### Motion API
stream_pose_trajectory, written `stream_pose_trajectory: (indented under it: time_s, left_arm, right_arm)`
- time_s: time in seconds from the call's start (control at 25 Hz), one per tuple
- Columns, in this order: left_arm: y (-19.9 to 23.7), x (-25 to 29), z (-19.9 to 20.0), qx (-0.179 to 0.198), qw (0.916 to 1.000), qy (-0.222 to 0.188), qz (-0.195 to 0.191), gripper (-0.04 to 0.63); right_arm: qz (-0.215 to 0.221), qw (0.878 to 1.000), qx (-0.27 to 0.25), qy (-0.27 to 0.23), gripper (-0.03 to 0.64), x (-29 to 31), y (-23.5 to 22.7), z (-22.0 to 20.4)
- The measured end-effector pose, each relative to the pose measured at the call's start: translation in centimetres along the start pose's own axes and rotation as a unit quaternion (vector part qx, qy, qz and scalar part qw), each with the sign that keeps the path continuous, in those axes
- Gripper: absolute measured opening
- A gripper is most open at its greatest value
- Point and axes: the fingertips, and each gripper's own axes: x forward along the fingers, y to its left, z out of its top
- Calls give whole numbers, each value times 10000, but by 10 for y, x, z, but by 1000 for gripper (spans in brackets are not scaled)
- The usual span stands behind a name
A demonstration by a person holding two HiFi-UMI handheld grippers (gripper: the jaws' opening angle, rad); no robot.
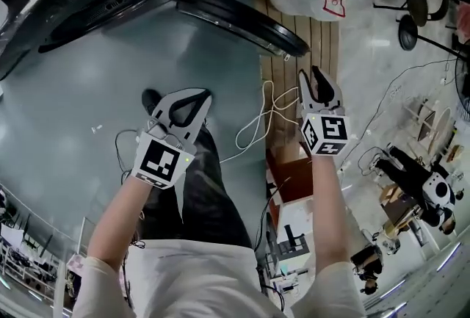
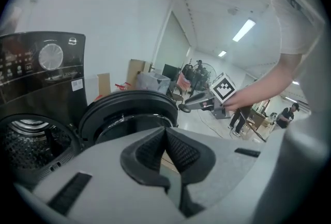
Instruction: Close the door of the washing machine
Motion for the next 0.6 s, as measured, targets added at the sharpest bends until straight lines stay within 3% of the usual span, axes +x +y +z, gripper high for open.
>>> stream_pose_trajectory:
  time_s: [0.2, 0.28, 0.44, 0.6]
  left_arm:
    - [4, 25, -21, -288, 9996, 37, -6, 9]
    - [2, 32, -28, -240, 9997, 63, -55, 9]
    - [-1, 37, -45, -507, 9986, 135, -10, 8]
    - [-1, 33, -52, -493, 9986, 209, -6, 9]
  right_arm:
    - [-192, 9990, -292, 261, 147, 39, -30, -22]
    - [-210, 9979, -504, 356, 147, 50, -37, -29]
    - [-140, 9947, -902, 463, 147, 64, -41, -33]
    - [-118, 9913, -1194, 542, 138, 69, -39, -35]
